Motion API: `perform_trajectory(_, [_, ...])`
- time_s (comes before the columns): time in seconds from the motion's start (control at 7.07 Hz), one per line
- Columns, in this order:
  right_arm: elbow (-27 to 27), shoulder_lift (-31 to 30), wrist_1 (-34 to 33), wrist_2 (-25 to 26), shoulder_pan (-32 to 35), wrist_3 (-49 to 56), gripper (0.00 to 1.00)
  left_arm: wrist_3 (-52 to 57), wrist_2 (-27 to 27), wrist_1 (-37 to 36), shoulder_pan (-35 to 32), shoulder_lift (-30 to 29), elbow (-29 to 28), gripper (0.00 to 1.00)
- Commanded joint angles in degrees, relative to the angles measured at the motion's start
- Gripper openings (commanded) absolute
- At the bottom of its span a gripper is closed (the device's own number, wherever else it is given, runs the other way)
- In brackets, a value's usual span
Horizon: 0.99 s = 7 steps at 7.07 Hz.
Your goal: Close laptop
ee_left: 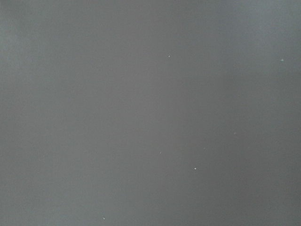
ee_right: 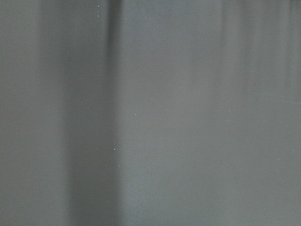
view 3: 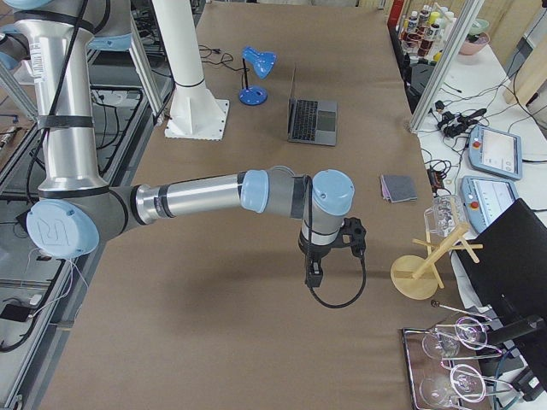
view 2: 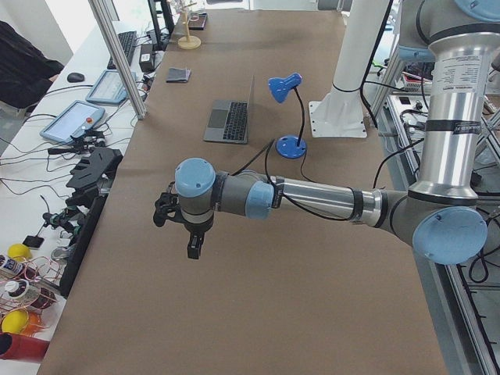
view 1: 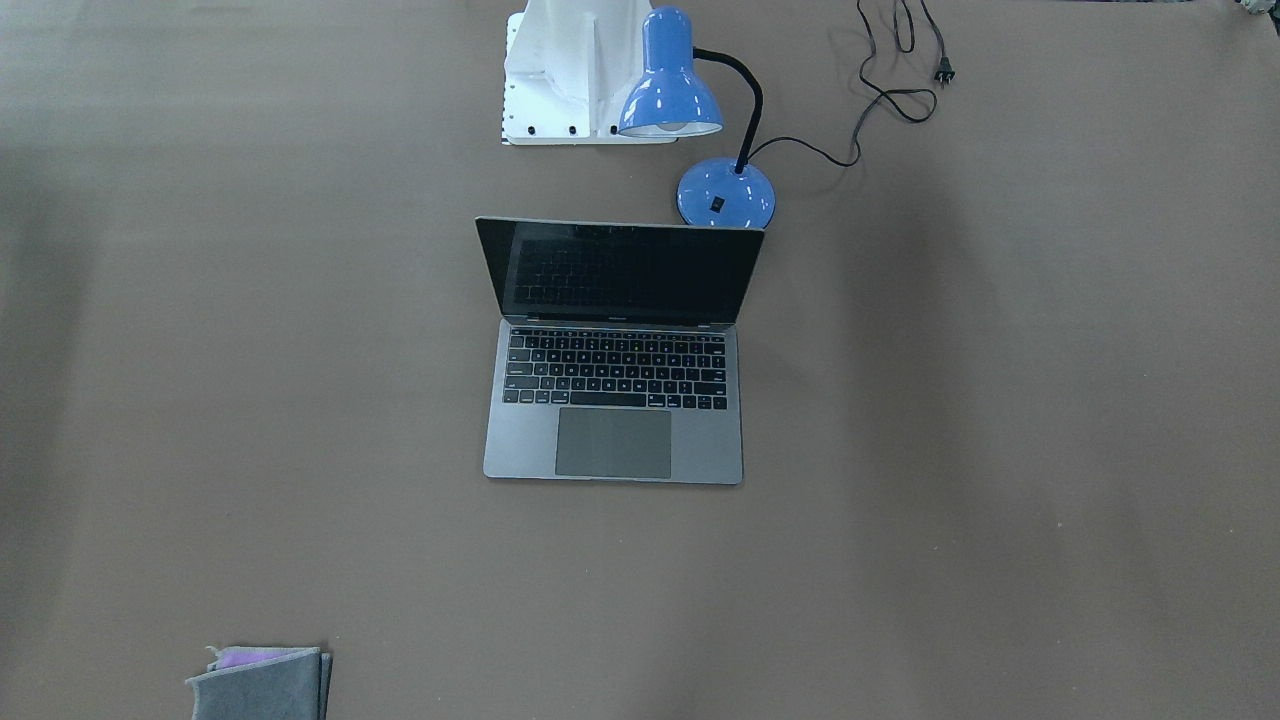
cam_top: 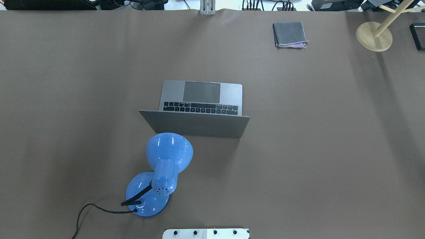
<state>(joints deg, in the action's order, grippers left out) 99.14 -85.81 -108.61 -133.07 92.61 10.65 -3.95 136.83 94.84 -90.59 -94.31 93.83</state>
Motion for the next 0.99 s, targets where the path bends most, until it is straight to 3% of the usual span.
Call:
perform_trajectory(0.0, [0.3, 3.9, 0.5, -3.8, -5.7, -5.8, 1.0, -3.3, 0.3, 1.6, 0.9, -8.1, -5.8, 0.98])
perform_trajectory(0.14, [-0.3, 7.5, 0.4, -7.4, -7.7, -7.4, 1.0, -6.3, 0.0, 1.5, 3.6, -8.8, -3.0, 0.98])
perform_trajectory(0.42, [0.6, 13.3, 0.6, -10.5, -12.6, -18.1, 1.0, -28.1, 0.3, 2.4, 9.2, -11.9, -0.2, 0.98])
perform_trajectory(0.85, [8.0, 14.2, 13.4, -10.5, -23.4, -47.0, 1.0, -46.5, 0.3, 7.8, 21.3, -12.3, 5.5, 0.98])
